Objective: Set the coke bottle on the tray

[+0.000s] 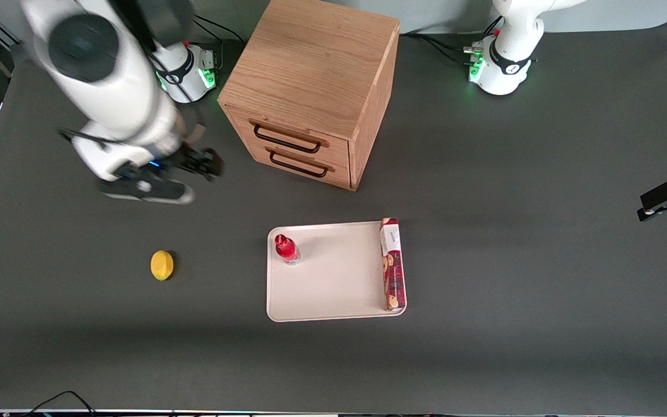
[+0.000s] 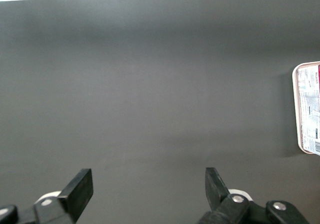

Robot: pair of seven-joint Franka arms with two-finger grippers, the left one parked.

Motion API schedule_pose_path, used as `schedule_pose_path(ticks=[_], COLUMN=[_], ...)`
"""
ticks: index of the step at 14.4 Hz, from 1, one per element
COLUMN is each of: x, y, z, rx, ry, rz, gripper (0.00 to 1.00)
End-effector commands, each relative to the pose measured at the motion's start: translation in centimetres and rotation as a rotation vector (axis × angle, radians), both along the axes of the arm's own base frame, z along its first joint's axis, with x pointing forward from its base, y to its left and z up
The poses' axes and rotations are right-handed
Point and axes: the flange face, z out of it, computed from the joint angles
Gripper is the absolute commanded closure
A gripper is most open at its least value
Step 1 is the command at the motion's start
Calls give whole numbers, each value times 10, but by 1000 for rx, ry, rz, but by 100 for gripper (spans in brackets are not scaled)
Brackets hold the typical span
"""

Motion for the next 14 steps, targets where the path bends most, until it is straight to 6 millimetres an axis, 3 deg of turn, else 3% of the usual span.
schedule_pose_path(ticks=[1,3,5,7,9,14], x=[-18,-25,-33,-47,-52,-19], y=[-93,-157,-211,-237,-239,-223], z=[35,29,2,-34,-38,-26], rx=[43,74,130,144,152,205], ry=[71,99,68,13,-13,-49], rz=[96,120,102,88,97,87], gripper=[0,0,0,0,0,0])
